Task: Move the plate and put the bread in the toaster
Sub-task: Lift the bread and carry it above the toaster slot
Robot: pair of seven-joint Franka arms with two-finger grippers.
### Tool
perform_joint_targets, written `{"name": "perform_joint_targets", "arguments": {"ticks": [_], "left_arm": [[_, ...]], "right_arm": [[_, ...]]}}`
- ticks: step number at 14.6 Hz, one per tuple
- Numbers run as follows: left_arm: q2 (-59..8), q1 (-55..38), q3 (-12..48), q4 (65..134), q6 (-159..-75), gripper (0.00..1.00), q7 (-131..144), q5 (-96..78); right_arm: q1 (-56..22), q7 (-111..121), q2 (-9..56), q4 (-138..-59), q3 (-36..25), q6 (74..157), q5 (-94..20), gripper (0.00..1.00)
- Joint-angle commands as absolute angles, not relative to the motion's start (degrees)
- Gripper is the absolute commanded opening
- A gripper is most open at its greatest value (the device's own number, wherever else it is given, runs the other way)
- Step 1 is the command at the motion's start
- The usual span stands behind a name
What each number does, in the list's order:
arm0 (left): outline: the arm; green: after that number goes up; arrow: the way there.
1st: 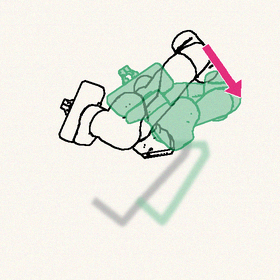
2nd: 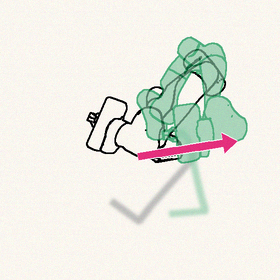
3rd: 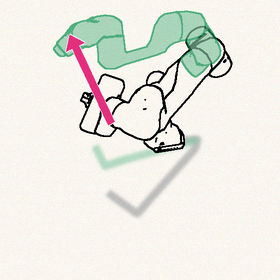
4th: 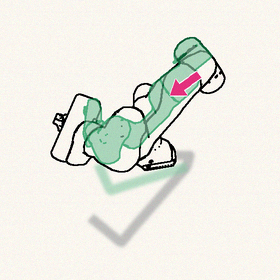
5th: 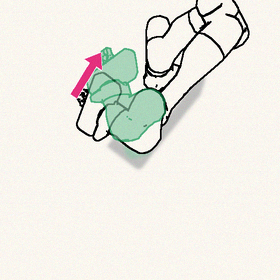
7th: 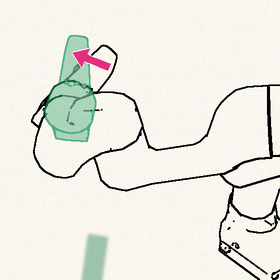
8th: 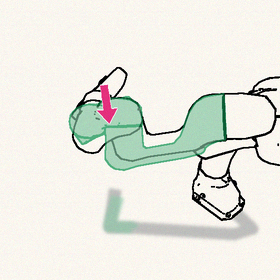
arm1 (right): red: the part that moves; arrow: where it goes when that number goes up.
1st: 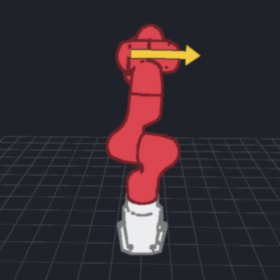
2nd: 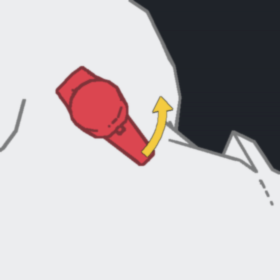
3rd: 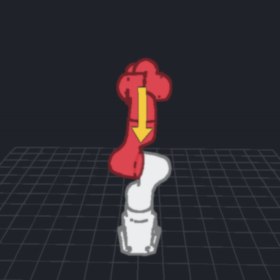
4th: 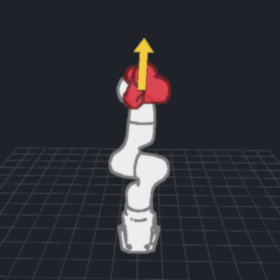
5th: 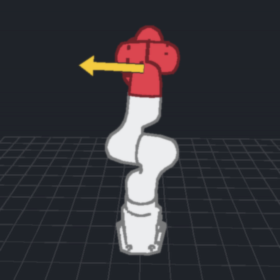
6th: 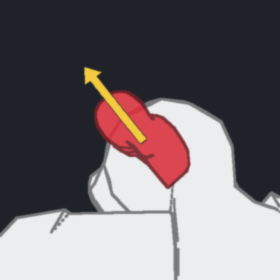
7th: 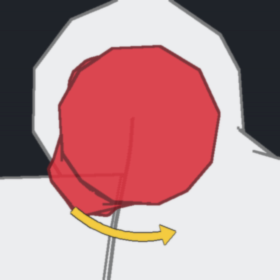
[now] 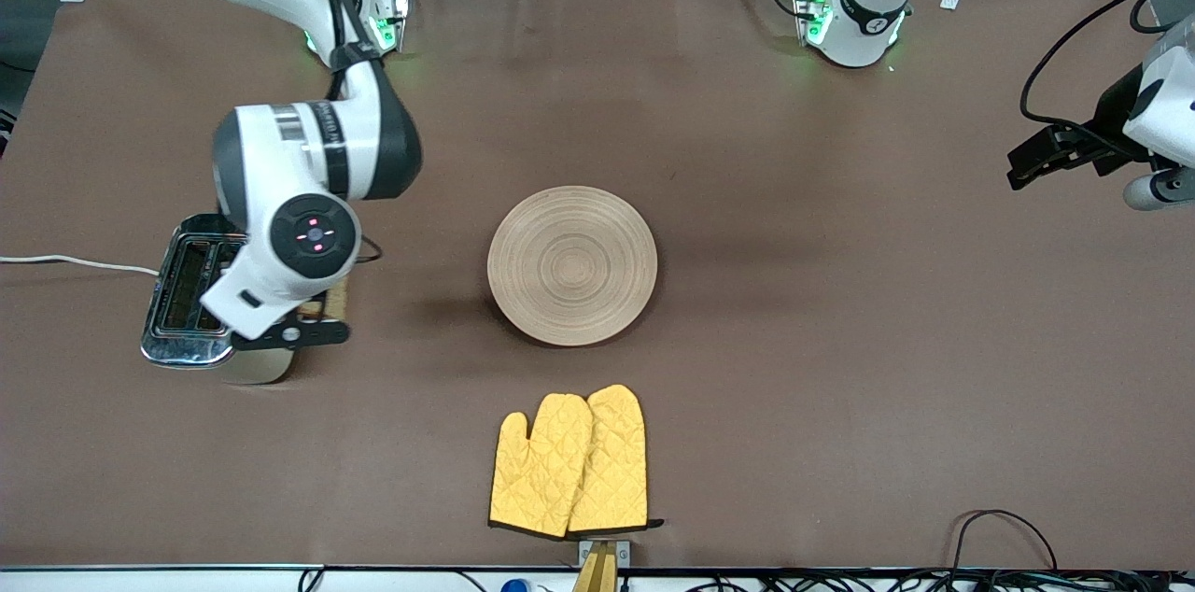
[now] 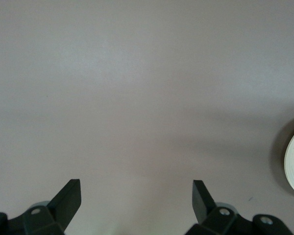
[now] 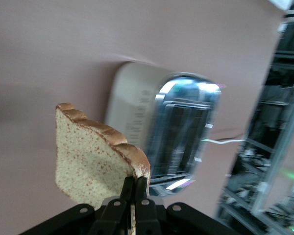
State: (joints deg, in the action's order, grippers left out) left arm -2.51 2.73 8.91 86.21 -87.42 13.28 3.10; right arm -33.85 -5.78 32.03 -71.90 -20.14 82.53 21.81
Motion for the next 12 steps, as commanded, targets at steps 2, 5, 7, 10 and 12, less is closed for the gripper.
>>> {"name": "perform_joint_targets", "arguments": {"ticks": [2, 5, 7, 10, 12], "left_arm": [[-1.85, 2.46, 8.79, 86.22, -86.92, 1.00, 9.68, 2.37], [-1.76, 2.81, 8.70, 86.22, -86.84, 1.00, 8.53, 1.93], [-1.76, 2.64, 8.79, 85.96, -86.84, 1.00, 8.79, 2.02], [-1.76, 2.55, 8.79, 85.08, -85.52, 1.00, 8.88, 2.02], [-1.76, 2.55, 8.79, 84.55, -84.47, 1.00, 8.88, 1.50]], "right_arm": [[-34.54, 4.29, 32.61, -69.61, -25.74, 79.37, 25.93, 0.00], [-34.72, 5.80, 32.69, -69.70, -28.47, 79.28, 29.17, 0.00], [-33.93, 5.10, 32.78, -70.22, -28.39, 79.63, 31.72, 0.00], [-32.08, 5.01, 33.05, -72.32, -28.30, 81.38, 31.29, 0.00], [-31.99, 3.79, 33.05, -73.56, -28.30, 81.91, 30.85, 0.00]]}}
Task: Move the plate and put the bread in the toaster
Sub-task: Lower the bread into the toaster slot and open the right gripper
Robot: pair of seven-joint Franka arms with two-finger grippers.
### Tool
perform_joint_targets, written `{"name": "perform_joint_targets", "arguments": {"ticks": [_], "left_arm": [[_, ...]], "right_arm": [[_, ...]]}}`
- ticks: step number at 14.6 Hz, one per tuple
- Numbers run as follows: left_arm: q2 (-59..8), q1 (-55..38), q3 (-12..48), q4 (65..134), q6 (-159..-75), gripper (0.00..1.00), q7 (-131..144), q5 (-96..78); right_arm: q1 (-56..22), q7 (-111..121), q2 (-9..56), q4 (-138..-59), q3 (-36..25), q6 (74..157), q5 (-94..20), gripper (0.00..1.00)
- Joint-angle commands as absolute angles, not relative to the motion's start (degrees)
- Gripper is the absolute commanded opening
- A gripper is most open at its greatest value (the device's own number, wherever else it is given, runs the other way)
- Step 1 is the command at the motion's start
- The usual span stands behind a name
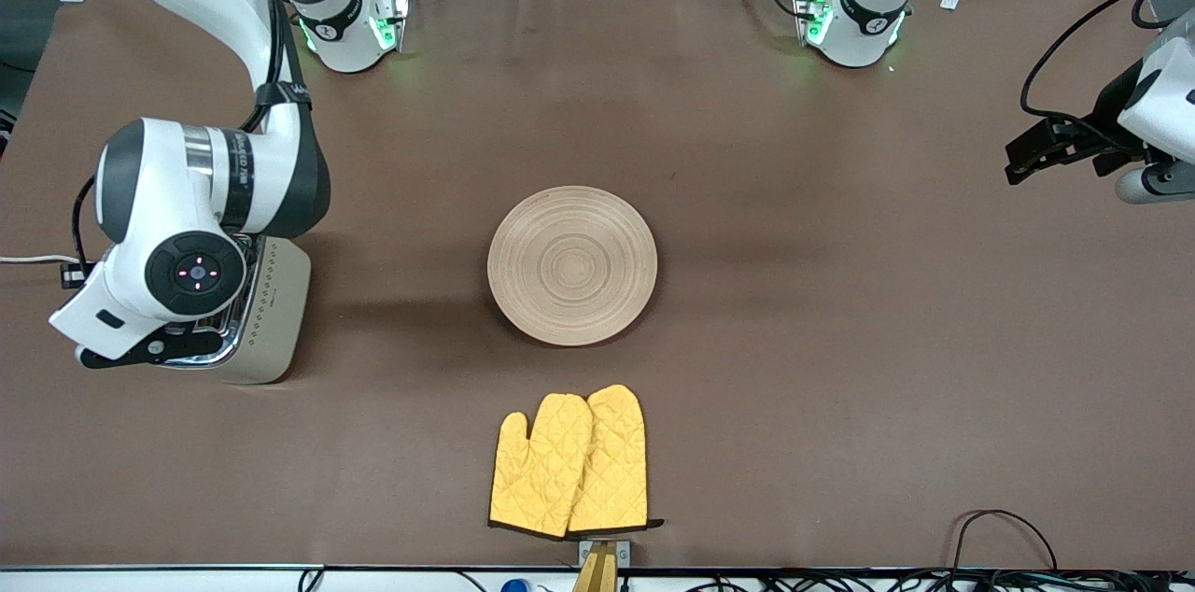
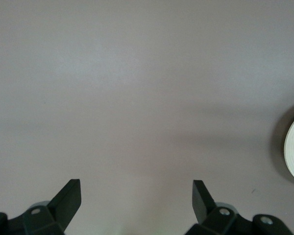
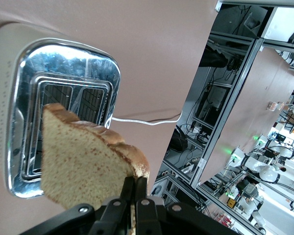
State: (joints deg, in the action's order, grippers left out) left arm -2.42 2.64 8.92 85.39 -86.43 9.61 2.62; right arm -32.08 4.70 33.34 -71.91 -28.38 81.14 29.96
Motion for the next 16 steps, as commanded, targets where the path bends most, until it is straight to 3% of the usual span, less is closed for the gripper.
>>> {"name": "perform_joint_targets", "arguments": {"ticks": [1, 11, 13, 14, 15, 16], "left_arm": [[-1.76, 2.55, 8.79, 84.55, -84.38, 1.00, 8.88, 1.32], [-1.85, 2.37, 9.31, 84.73, -84.29, 1.00, 11.32, 1.14], [-1.85, 2.46, 10.72, 84.81, -84.20, 1.00, 13.70, 1.23], [-1.76, 2.46, 10.81, 84.90, -84.20, 1.00, 13.97, 1.32], [-1.76, 2.46, 10.81, 84.90, -84.20, 1.00, 13.97, 1.32], [-1.76, 2.46, 10.90, 84.82, -84.20, 1.00, 13.89, 1.32]], "right_arm": [[-31.99, 3.00, 33.05, -74.26, -28.30, 82.00, 30.76, 0.00], [-32.25, -2.98, 33.22, -79.53, -27.95, 86.65, 25.84, 0.01], [-31.99, -3.51, 33.31, -79.54, -27.95, 87.28, 25.66, 0.04], [-31.82, -5.17, 33.31, -79.37, -27.95, 87.36, 24.71, 0.23], [-31.47, -6.84, 33.31, -79.10, -27.95, 87.36, 23.31, 0.54], [-31.20, -6.86, 33.05, -79.01, -28.04, 87.45, 21.90, 0.75]]}}
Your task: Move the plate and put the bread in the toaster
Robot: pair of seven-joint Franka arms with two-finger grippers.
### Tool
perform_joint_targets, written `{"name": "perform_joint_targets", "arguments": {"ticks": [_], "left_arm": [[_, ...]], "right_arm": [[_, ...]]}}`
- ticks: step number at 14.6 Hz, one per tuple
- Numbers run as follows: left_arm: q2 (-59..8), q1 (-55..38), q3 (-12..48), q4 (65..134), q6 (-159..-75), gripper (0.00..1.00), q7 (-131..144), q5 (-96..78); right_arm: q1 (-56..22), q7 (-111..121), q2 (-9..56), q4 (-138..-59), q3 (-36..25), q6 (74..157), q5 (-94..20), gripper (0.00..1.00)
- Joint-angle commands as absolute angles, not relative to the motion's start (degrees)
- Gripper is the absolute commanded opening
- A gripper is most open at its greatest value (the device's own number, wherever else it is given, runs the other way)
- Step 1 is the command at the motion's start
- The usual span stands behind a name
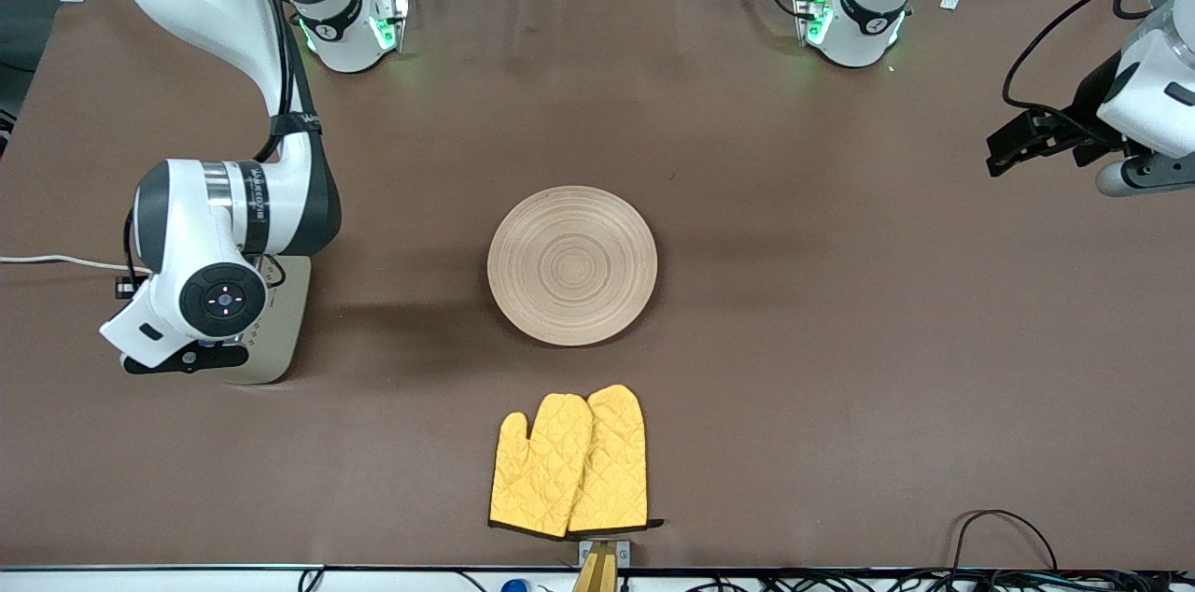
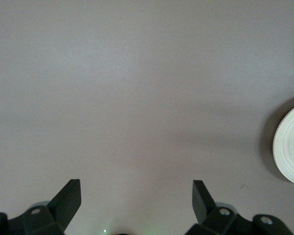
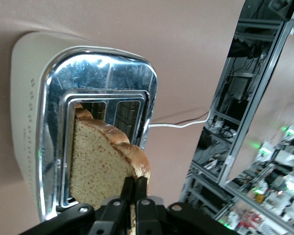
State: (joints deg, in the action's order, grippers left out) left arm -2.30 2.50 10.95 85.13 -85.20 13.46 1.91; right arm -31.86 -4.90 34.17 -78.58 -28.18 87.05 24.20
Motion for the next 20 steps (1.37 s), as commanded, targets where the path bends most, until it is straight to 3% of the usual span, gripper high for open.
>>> {"name": "perform_joint_targets", "arguments": {"ticks": [1, 2, 11, 16, 20], "left_arm": [[-1.76, 2.46, 10.99, 84.90, -84.20, 1.00, 13.89, 1.32], [-1.76, 2.46, 11.25, 84.82, -84.20, 1.00, 13.89, 1.32], [-1.67, 2.90, 11.25, 84.73, -83.76, 1.00, 12.92, 1.32], [-1.41, 2.90, 11.25, 84.55, -83.76, 1.00, 13.01, 1.32], [-1.58, 2.99, 11.16, 83.59, -82.88, 1.00, 13.10, 1.32]], "right_arm": [[-30.94, -6.77, 32.70, -78.93, -28.04, 88.32, 20.75, 0.96], [-30.68, -6.42, 31.48, -78.75, -28.30, 90.07, 18.57, 1.00], [-17.85, 5.25, 17.78, -81.37, -28.21, 89.12, -1.12, 1.00], [-18.54, 5.98, 4.86, -89.20, -27.86, 88.86, -2.81, 1.00], [-21.00, 2.02, -1.31, -91.14, -27.51, 86.75, -0.89, 1.00]]}}
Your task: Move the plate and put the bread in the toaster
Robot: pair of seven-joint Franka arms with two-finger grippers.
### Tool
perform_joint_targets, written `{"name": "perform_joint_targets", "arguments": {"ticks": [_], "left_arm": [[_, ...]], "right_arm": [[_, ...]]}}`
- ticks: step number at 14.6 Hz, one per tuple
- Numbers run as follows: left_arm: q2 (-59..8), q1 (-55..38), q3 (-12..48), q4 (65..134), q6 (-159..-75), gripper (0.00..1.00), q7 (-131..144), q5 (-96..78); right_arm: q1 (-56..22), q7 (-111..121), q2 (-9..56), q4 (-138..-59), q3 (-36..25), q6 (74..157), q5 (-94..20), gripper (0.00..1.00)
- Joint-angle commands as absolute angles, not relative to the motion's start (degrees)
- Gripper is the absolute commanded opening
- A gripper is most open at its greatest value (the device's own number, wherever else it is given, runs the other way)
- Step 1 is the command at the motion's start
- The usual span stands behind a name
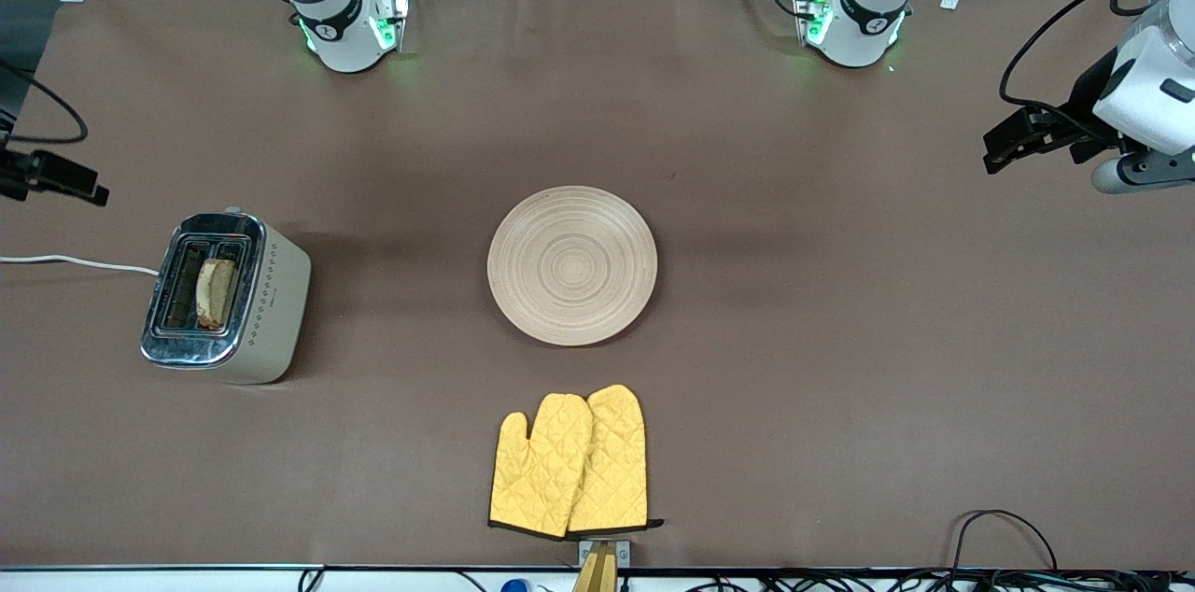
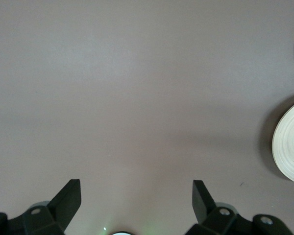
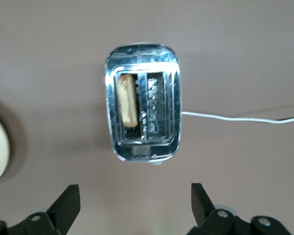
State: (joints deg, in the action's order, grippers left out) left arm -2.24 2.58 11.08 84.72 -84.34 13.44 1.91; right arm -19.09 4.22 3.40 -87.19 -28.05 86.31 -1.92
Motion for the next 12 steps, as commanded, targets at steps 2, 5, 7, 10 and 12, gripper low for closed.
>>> {"name": "perform_joint_targets", "arguments": {"ticks": [2, 5, 7, 10, 12], "left_arm": [[-1.67, 2.99, 11.16, 83.41, -82.62, 1.00, 13.10, 1.58], [-1.67, 2.90, 11.16, 83.41, -82.62, 1.00, 13.10, 1.58], [-1.67, 2.90, 11.16, 83.41, -82.62, 1.00, 13.10, 1.41], [-1.67, 2.81, 11.25, 83.41, -82.62, 1.00, 13.10, 1.32], [-1.67, 2.73, 11.16, 83.41, -82.62, 1.00, 13.10, 1.32]], "right_arm": [[-21.45, 1.41, -1.58, -90.62, -27.42, 85.96, -0.70, 1.00], [-21.45, 1.58, -1.23, -89.21, -27.60, 84.47, -1.14, 1.00], [-21.36, 1.41, -1.14, -88.16, -27.68, 84.29, -1.05, 1.00], [-20.92, 1.49, -1.14, -87.19, -27.51, 84.99, -1.23, 1.00], [-16.03, 1.41, -1.14, -87.01, -22.80, 84.55, -1.32, 1.00]]}}
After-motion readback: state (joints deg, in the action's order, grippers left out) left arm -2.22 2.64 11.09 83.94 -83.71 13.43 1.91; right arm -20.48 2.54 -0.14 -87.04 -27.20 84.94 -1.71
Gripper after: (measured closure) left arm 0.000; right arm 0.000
